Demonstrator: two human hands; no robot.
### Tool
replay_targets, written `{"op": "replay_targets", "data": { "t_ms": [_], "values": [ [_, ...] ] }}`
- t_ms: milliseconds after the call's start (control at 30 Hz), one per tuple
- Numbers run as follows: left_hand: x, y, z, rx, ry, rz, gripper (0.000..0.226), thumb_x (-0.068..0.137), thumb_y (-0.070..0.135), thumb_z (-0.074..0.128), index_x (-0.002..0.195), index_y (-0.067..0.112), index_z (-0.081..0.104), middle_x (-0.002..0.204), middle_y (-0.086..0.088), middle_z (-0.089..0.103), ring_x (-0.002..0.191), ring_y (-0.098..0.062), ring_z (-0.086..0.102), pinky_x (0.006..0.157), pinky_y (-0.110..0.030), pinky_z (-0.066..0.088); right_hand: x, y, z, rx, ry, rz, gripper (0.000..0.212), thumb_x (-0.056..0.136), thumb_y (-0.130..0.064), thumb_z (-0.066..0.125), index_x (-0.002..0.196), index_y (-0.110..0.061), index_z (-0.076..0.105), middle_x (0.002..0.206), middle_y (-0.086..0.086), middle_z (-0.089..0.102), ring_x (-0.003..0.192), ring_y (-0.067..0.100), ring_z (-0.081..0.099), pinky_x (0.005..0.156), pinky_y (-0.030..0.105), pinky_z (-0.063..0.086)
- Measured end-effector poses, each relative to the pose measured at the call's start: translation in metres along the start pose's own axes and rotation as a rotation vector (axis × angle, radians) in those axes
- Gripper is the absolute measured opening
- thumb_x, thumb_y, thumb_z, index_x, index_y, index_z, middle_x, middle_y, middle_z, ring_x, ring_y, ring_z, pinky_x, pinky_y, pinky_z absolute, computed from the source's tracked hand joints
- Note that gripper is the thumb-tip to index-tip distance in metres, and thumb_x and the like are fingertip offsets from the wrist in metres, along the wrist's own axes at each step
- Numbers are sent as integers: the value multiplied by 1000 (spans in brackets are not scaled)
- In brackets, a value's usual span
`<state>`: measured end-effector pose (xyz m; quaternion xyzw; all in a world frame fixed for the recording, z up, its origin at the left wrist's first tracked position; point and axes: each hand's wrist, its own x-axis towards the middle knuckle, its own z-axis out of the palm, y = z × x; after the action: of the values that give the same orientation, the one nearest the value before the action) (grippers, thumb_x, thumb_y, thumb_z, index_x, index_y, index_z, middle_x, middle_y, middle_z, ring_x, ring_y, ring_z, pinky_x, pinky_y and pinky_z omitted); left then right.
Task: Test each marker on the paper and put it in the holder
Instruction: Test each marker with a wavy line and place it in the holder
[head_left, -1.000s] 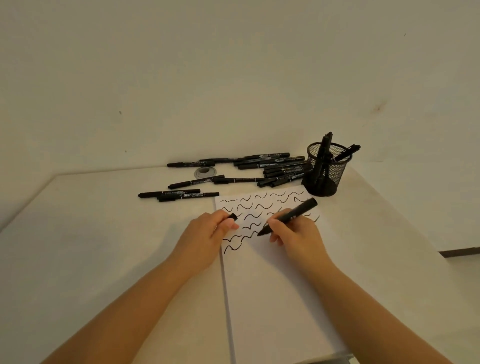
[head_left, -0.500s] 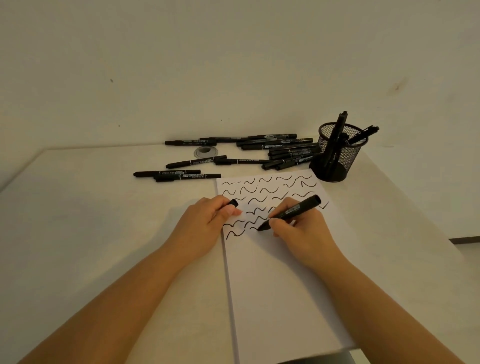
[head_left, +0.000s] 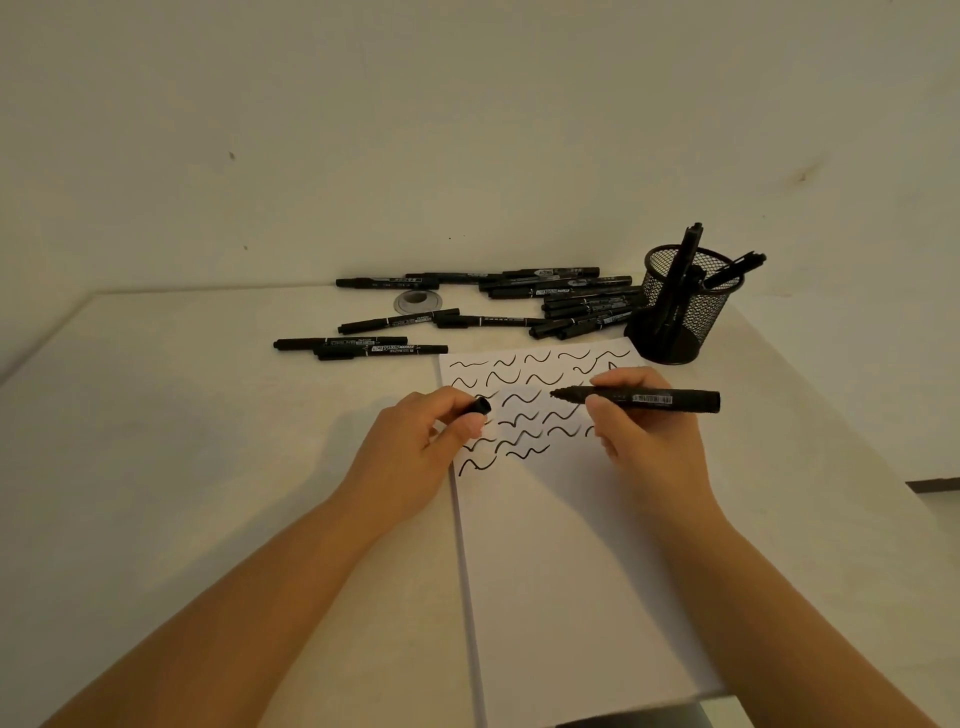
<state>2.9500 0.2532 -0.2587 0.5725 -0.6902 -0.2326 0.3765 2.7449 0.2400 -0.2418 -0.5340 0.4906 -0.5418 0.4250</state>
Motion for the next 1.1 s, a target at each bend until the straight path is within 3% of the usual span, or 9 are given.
{"op": "replay_targets", "data": {
  "t_ms": [133,200,333,467,600,667,767,900,1100],
  "values": [
    [-4,3,4,-28,-17,37,9,86,35,57,88,42,62,76,34,59,77,4,54,67,-18,41,-2,-3,0,308,-189,87,23,86,-20,52,74,-22,72,54,0,59,48,11,49,41,20,37],
    [-6,4,6,-24,-30,64,9,86,34,58,93,38,61,80,39,56,78,0,54,67,-23,44,-3,-3,0,351,-215,110,25,80,-27,50,73,-19,73,54,4,59,48,13,50,41,21,38],
    [-6,6,6,4,-55,107,9,86,34,57,93,37,62,85,44,52,83,2,51,65,-17,39,-4,-1,0,322,-226,99,23,79,-22,50,70,-19,71,53,5,60,48,12,52,41,20,38],
    [-7,12,3,12,-66,122,24,86,31,58,81,53,53,84,44,53,82,5,49,63,-8,36,-4,-1,2,297,-222,110,23,85,-11,49,69,-18,64,52,6,60,47,13,52,41,20,38],
    [-8,16,3,18,-84,108,14,82,40,54,80,54,53,78,36,56,80,5,49,64,-7,34,-7,-1,4,181,-272,78,8,80,-16,51,73,-14,56,55,5,63,50,13,54,44,21,39],
    [-8,18,4,54,-98,111,9,80,42,52,85,46,58,71,29,55,81,7,47,65,-6,32,-9,-1,3,140,-303,60,9,82,-13,52,75,-14,56,57,5,64,53,13,56,46,21,41],
    [-8,20,4,120,-94,167,22,82,40,50,93,28,65,73,29,51,82,6,46,68,-4,30,-11,-2,2,141,-330,51,13,82,-13,53,69,-15,56,56,5,62,53,14,55,46,21,39],
    [-13,27,5,159,-101,252,25,85,36,50,96,21,66,77,21,51,77,-1,47,68,-10,35,-12,-3,4,167,-309,56,22,79,-25,50,59,-19,57,46,1,54,44,12,47,45,17,38],
    [-20,40,9,230,-54,307,36,87,39,41,92,15,67,74,9,58,68,-9,51,58,-25,42,-12,2,10,214,-214,41,29,78,-23,45,53,-15,56,37,3,46,35,13,39,38,18,33]
  ]
}}
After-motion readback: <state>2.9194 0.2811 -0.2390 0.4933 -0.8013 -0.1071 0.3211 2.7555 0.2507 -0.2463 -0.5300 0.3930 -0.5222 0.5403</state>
